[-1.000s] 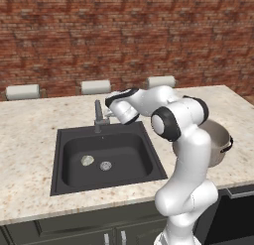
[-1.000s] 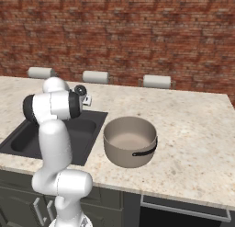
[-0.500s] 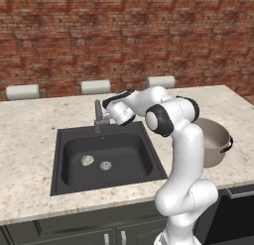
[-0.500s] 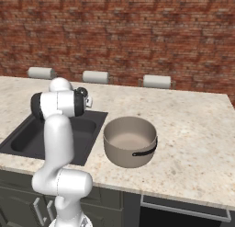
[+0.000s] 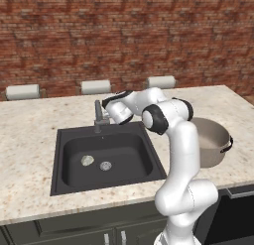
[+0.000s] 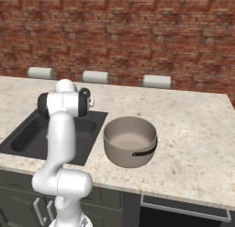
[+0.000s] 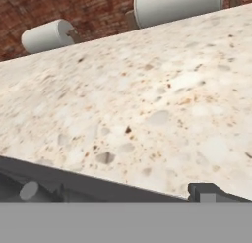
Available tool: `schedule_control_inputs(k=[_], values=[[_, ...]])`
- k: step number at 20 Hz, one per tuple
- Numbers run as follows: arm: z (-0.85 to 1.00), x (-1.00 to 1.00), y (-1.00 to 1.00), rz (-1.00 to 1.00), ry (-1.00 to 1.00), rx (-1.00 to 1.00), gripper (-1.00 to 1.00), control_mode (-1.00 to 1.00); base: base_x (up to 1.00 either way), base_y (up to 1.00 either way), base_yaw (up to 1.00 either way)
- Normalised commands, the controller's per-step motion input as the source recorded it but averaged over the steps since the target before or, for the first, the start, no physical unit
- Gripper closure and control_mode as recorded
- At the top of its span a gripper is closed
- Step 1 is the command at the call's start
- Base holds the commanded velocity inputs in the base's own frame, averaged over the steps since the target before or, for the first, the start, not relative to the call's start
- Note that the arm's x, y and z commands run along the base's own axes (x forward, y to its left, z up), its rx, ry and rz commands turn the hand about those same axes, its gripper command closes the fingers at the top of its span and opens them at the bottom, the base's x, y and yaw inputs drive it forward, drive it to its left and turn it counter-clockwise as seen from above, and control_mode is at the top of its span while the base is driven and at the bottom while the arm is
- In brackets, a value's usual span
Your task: Dump the garlic from the pot into the sink. Then turn on the water and wash the garlic. Then turn off the water and put the garlic back in the pot.
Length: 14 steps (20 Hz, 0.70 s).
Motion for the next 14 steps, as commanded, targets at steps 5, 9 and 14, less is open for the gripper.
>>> schedule_control_inputs(k=[5, 9, 14], values=[[-0.15, 0.42, 0.11, 0.0, 0.0, 0.0, -1.0, -1.0, 0.0, 0.0, 0.0], [-0.23, 0.34, 0.1, 0.0, 0.01, 0.0, -1.0, -1.0, 0.0, 0.0, 0.0], [-0.31, 0.21, 0.12, 0.0, 0.05, 0.0, 1.0, -1.0, 0.0, 0.0, 0.0]])
